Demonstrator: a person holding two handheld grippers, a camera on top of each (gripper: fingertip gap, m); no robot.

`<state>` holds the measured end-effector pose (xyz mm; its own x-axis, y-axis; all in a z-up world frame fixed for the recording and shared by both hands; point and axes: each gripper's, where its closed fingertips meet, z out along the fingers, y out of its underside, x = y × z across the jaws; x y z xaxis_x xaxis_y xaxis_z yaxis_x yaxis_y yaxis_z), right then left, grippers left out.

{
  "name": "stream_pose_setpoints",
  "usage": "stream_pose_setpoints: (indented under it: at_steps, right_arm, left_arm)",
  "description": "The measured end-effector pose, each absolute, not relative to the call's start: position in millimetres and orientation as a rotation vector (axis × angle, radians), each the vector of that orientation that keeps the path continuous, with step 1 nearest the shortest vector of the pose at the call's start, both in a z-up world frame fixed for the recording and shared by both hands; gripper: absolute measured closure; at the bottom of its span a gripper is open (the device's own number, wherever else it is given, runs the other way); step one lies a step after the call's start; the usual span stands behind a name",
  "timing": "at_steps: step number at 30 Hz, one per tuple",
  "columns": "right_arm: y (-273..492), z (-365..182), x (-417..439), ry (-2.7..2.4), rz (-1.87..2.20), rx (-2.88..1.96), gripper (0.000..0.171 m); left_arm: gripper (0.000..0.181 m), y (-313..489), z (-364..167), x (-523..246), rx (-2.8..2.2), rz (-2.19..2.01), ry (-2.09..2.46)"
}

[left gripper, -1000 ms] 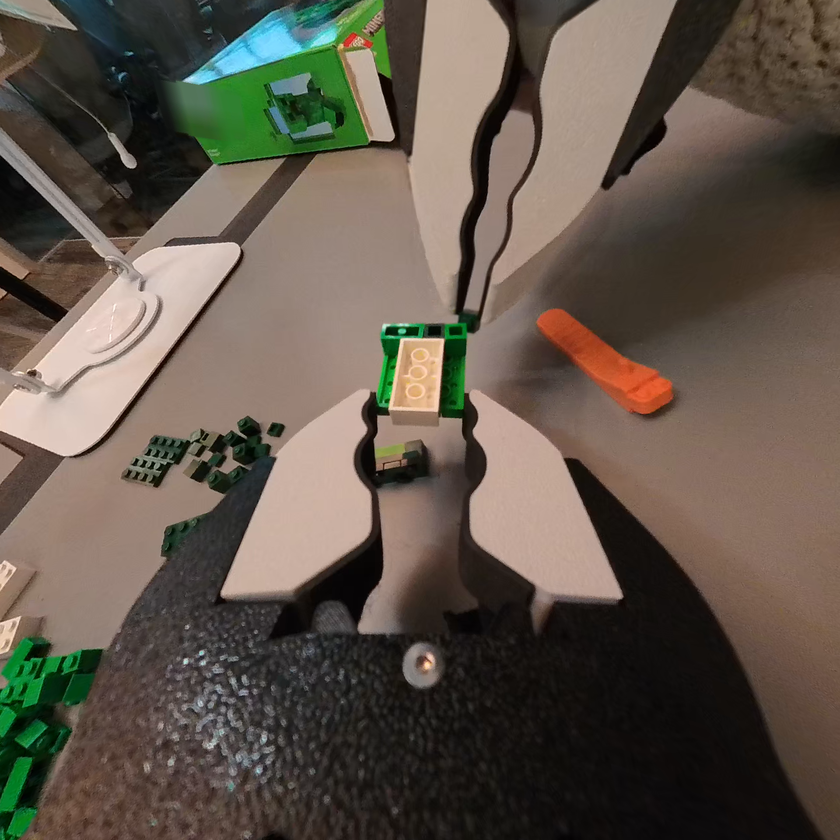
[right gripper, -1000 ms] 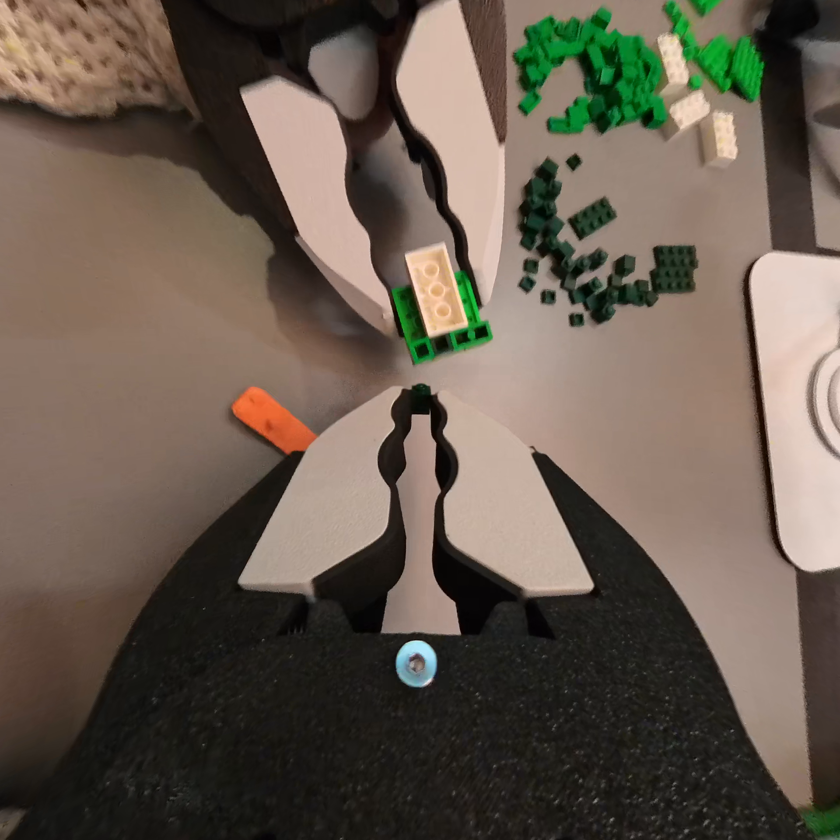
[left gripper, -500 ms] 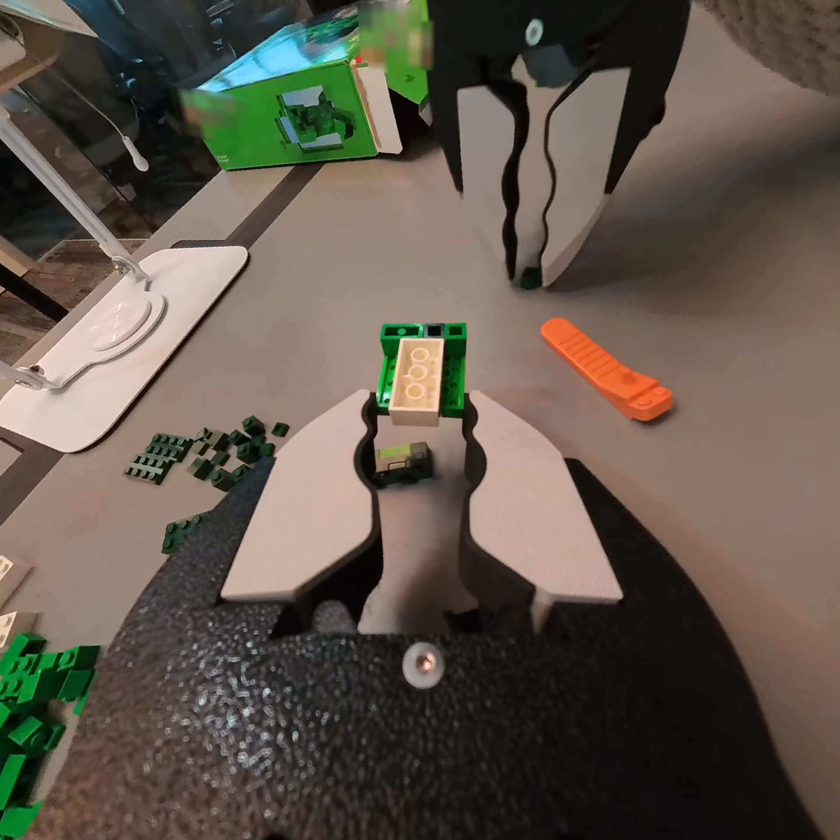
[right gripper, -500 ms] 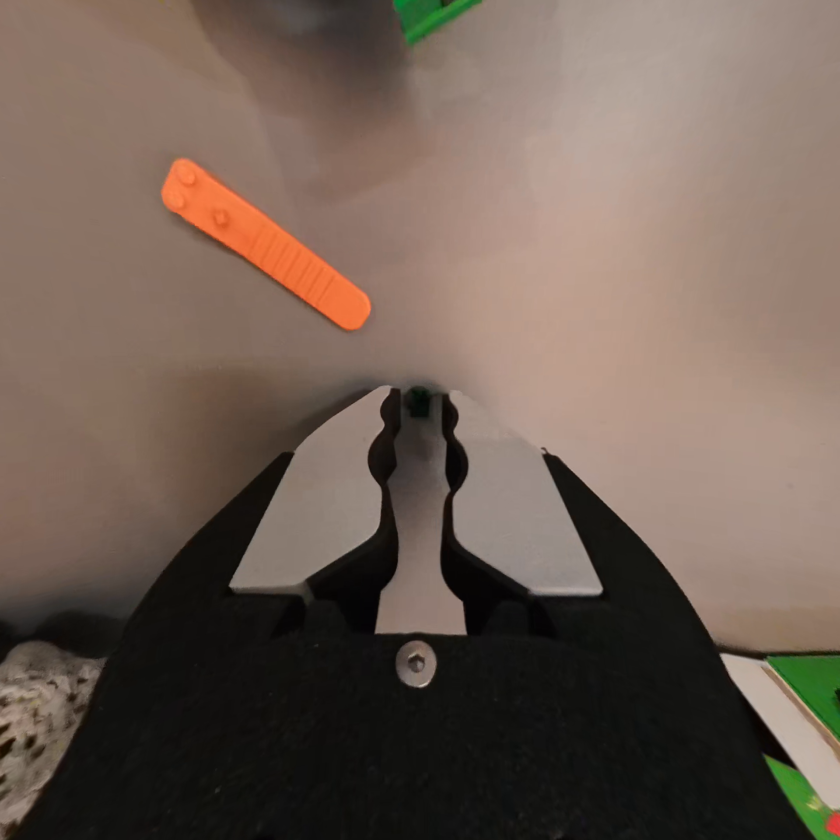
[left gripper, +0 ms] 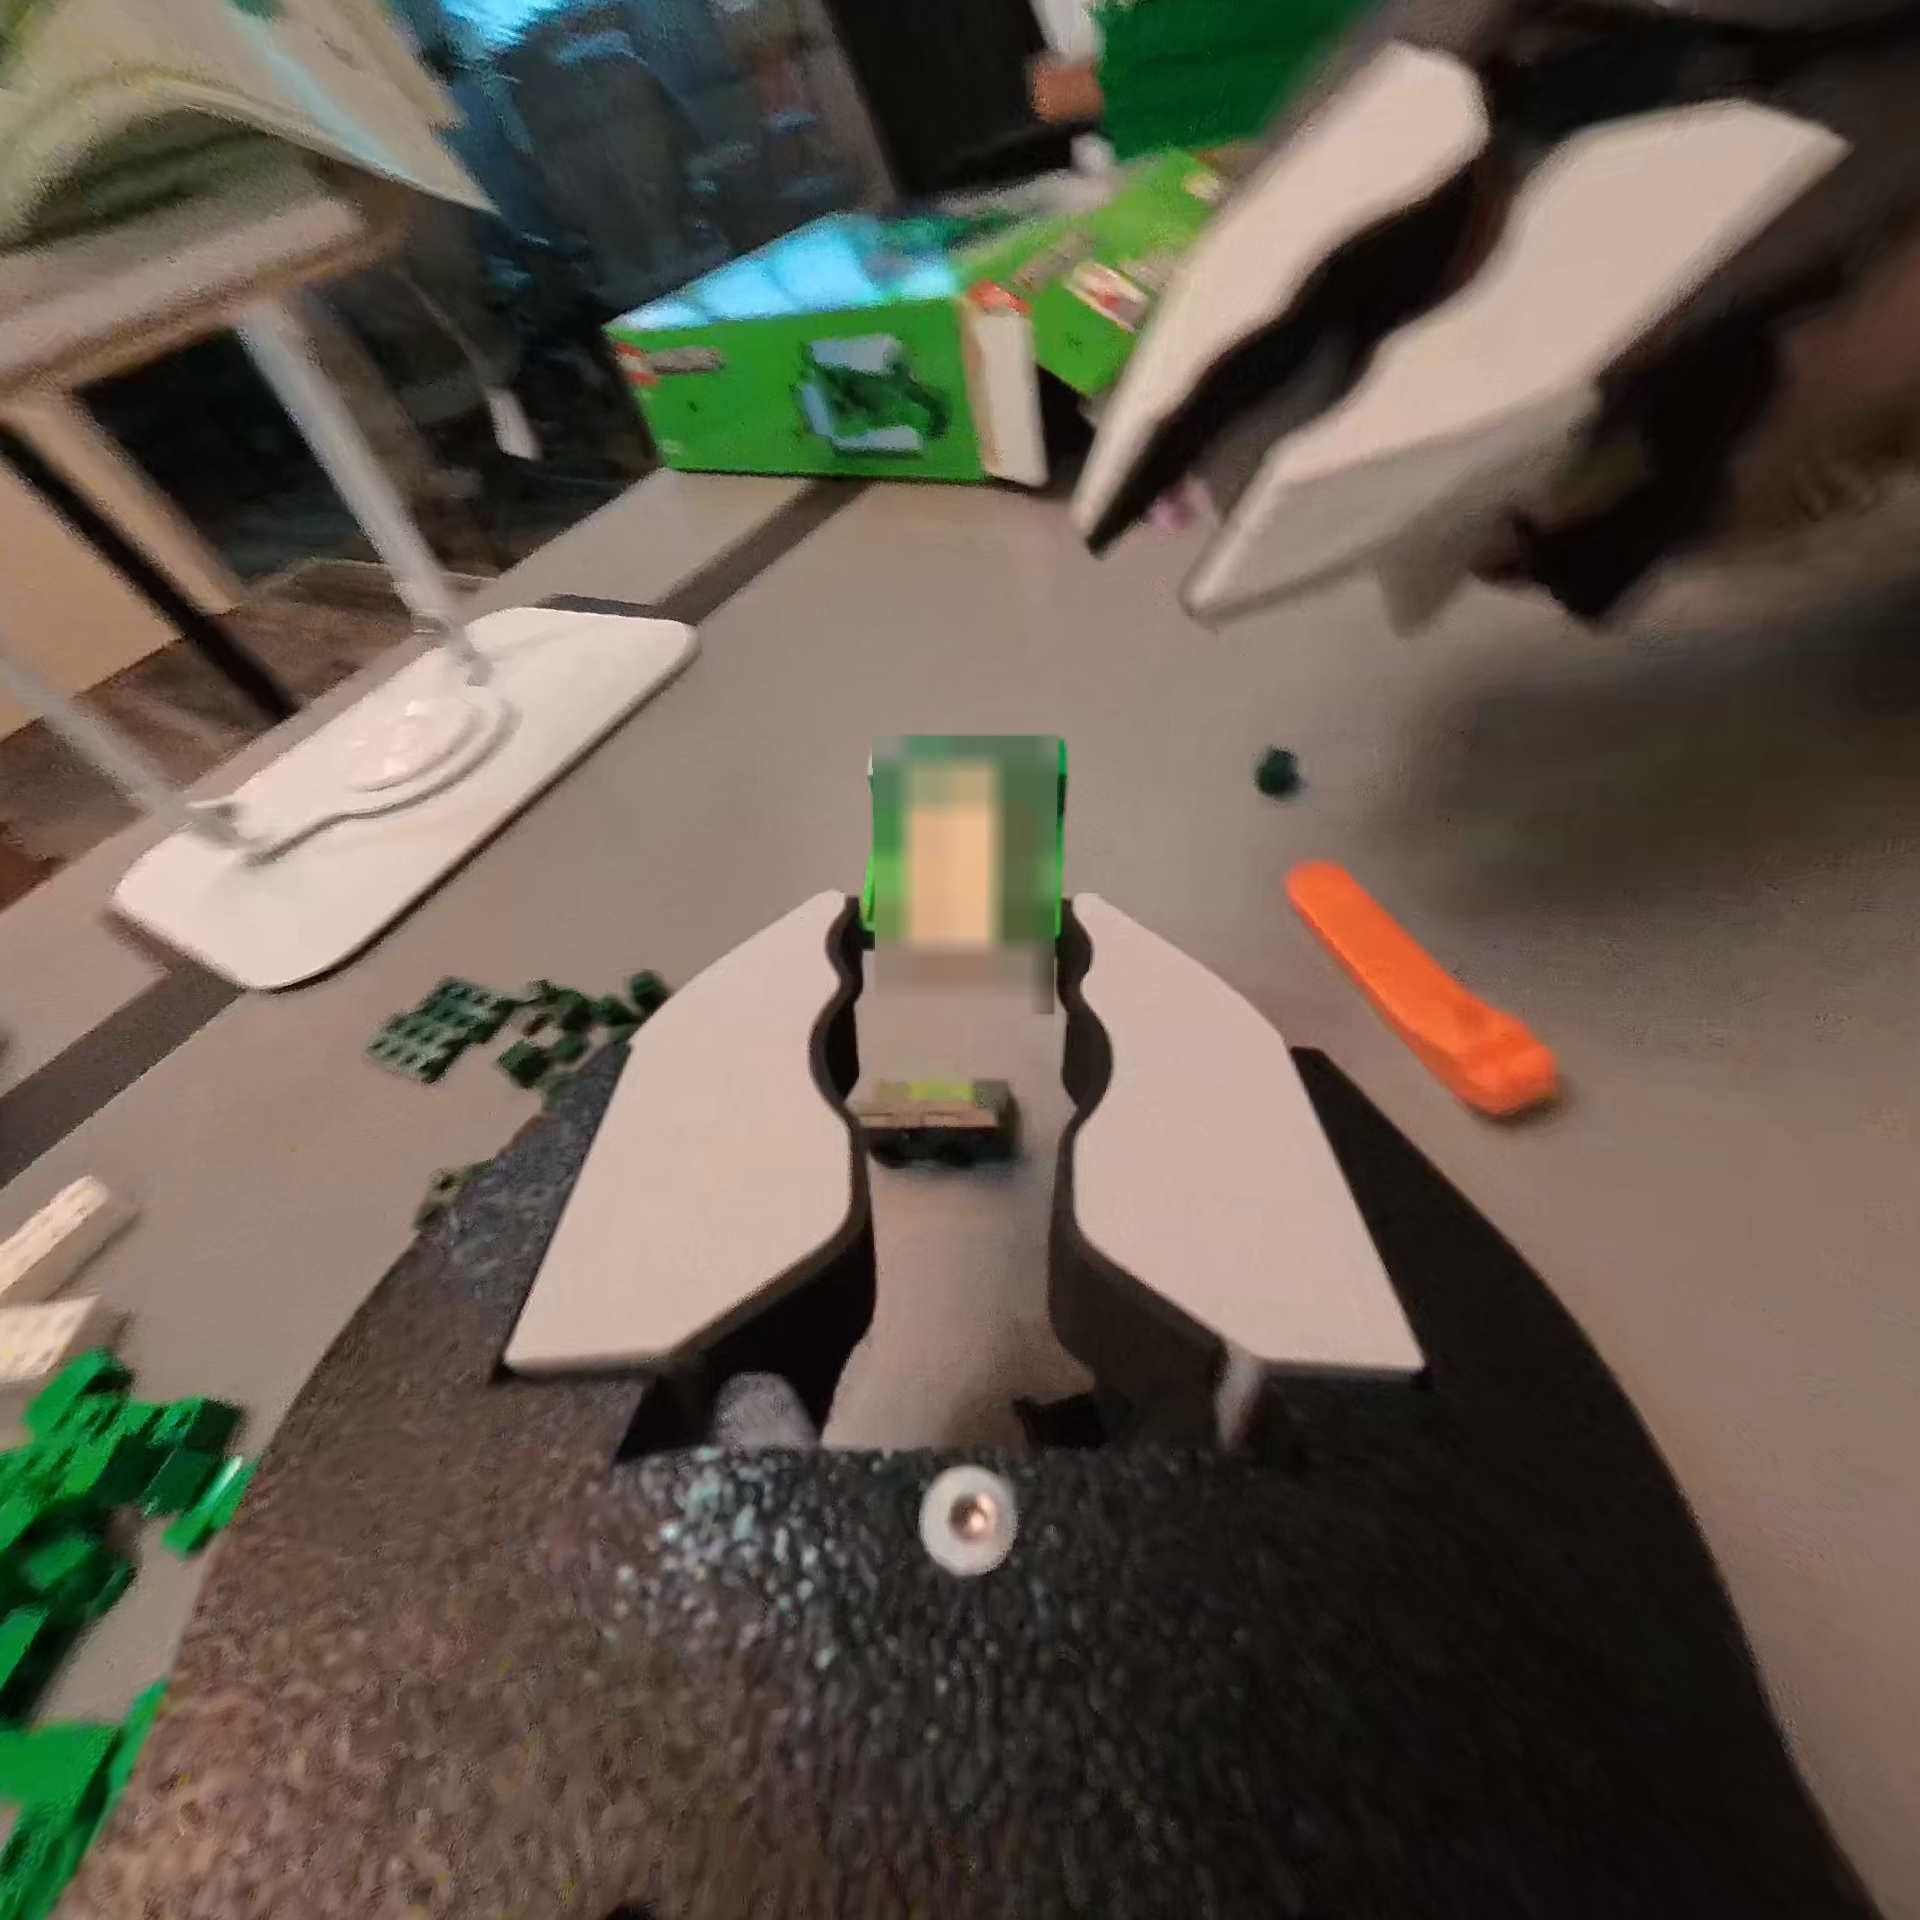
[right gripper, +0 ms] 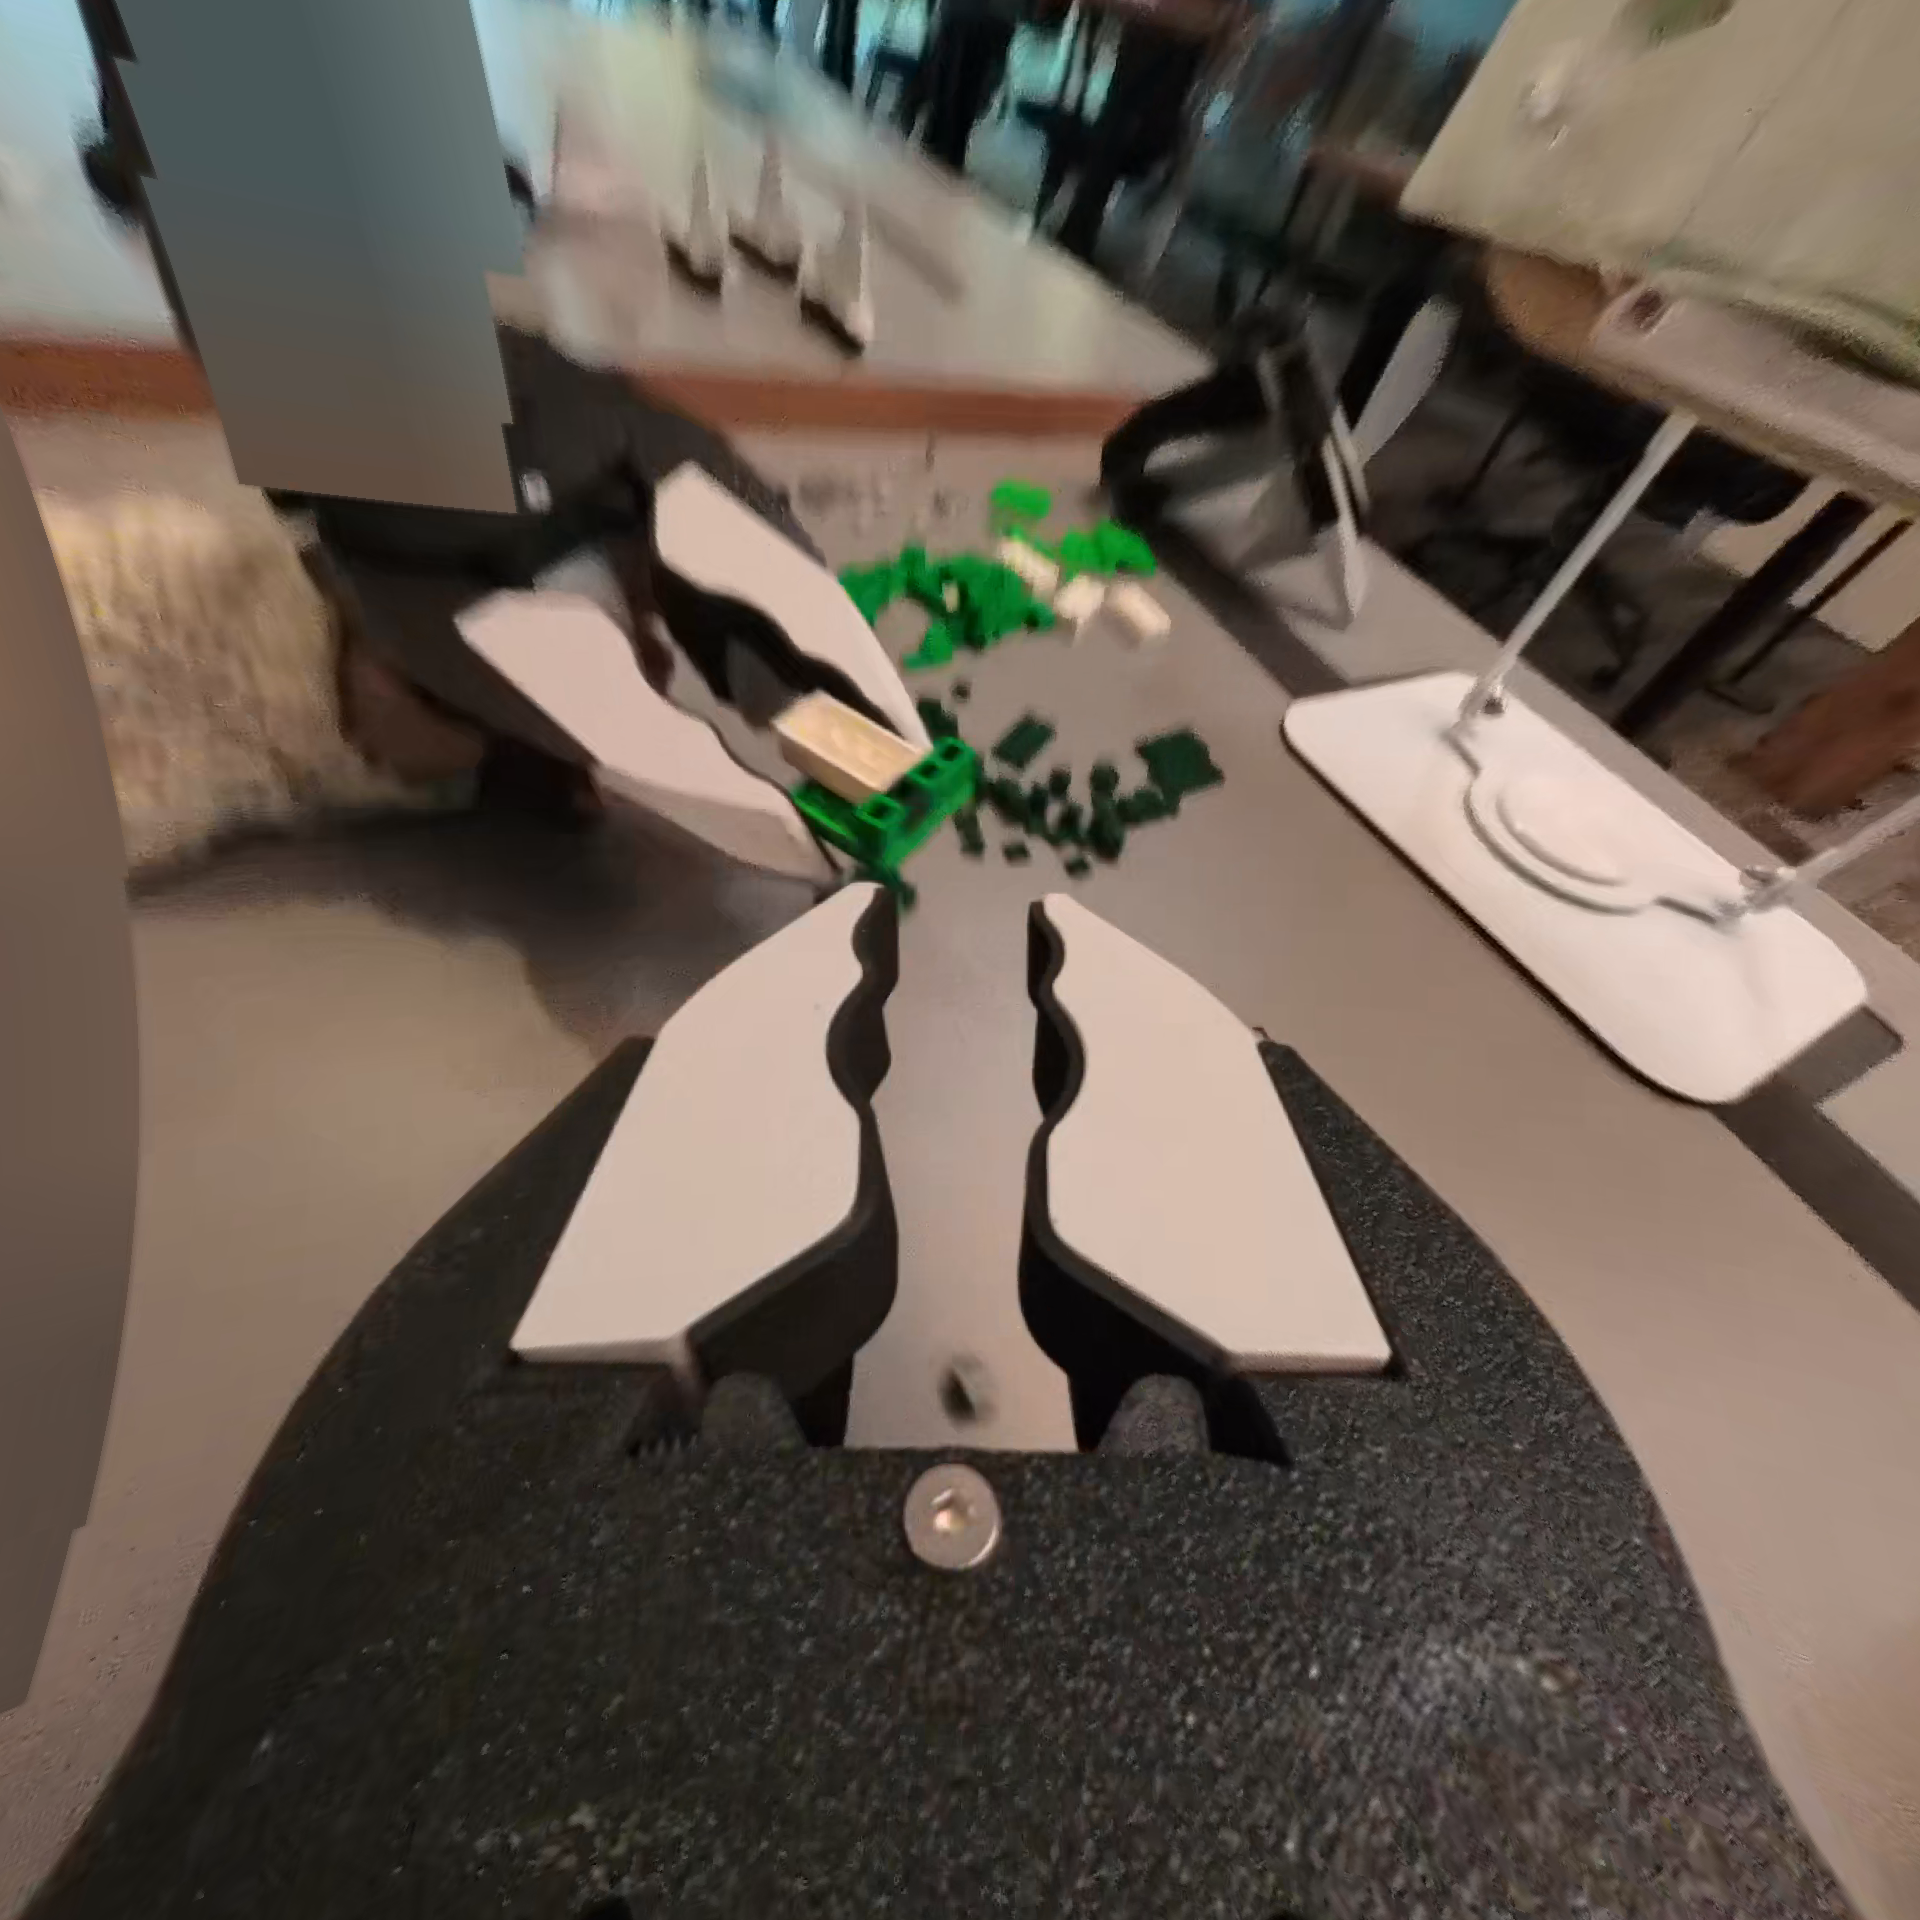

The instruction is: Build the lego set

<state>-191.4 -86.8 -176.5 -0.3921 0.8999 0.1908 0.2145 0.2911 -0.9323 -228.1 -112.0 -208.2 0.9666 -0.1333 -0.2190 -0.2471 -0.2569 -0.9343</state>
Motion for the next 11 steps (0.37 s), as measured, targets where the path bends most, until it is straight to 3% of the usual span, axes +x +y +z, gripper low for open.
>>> stream_pose_setpoints:
  at_steps: [6, 11]
  right_arm:
    - [-121.9, -156.1, -207.6, -1.54, 1.05, -0.867, 0.149]
    - [-147.9, -151.2, -193.7, -1.713, 1.103, -0.51, 0.143]
  left_arm:
    - [0.146, -114.8, -186.3, -231.7, -1.717, 0.298, 0.239]
    - [0.146, -121.0, -187.2, -192.9, -1.627, 0.011, 0.526]
